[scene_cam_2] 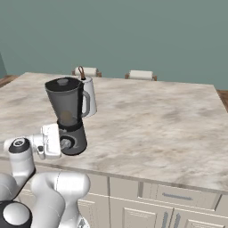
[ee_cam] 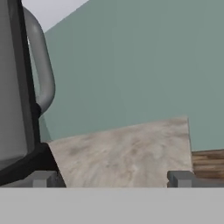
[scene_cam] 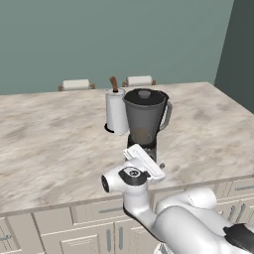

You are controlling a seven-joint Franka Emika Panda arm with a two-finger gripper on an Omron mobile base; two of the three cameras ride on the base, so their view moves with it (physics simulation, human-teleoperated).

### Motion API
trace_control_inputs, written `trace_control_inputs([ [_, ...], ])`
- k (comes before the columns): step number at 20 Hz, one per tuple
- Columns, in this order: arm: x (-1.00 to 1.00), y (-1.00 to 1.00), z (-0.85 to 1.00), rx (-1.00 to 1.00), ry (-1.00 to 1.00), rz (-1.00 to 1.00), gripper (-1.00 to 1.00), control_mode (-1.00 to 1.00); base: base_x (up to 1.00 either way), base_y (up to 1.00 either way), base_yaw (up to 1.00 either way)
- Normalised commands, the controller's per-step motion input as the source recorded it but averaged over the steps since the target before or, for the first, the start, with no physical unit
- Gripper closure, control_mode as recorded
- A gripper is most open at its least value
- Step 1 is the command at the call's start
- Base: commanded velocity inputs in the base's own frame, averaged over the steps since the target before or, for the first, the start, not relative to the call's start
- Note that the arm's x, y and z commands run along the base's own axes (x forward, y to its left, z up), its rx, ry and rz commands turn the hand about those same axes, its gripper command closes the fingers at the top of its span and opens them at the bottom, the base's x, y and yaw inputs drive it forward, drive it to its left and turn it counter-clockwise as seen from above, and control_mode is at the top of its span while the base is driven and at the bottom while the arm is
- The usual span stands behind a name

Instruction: Open the blender lid, put the orange in the blender, close the lid, and start the blender.

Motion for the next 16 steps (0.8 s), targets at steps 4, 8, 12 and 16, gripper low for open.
trace_control_inputs([
  [4, 0.33, 0.06, -0.09, 0.00, -0.03, 0.08, -1.00, -1.00, 0.00, 0.00, 0.00],
  [8, 0.25, 0.19, -0.15, 0.00, -0.01, 0.15, -1.00, -1.00, 0.00, 0.00, 0.00],
  [12, 0.19, 0.13, -0.10, 0.00, -0.04, 0.17, -1.00, -1.00, 0.00, 0.00, 0.00],
  [16, 0.29, 0.00, -0.07, 0.00, -0.03, 0.16, -1.00, -1.00, 0.00, 0.00, 0.00],
])
